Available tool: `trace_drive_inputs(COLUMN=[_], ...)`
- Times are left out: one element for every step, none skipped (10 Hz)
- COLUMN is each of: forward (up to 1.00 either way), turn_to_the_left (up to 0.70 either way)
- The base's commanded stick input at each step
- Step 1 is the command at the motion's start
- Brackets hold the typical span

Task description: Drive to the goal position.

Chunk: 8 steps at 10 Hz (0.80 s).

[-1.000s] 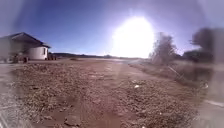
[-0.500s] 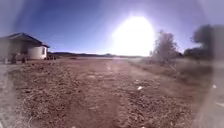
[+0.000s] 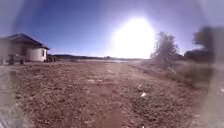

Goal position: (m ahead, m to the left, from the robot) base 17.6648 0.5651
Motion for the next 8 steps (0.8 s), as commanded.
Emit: trace_drive_inputs(forward=[0.5,0.5,0.5,0.5,0.5,0.5,0.5,0.5], turn_to_the_left=[0.0,0.0,0.0,0.0,0.0,0.0,0.0,0.0])
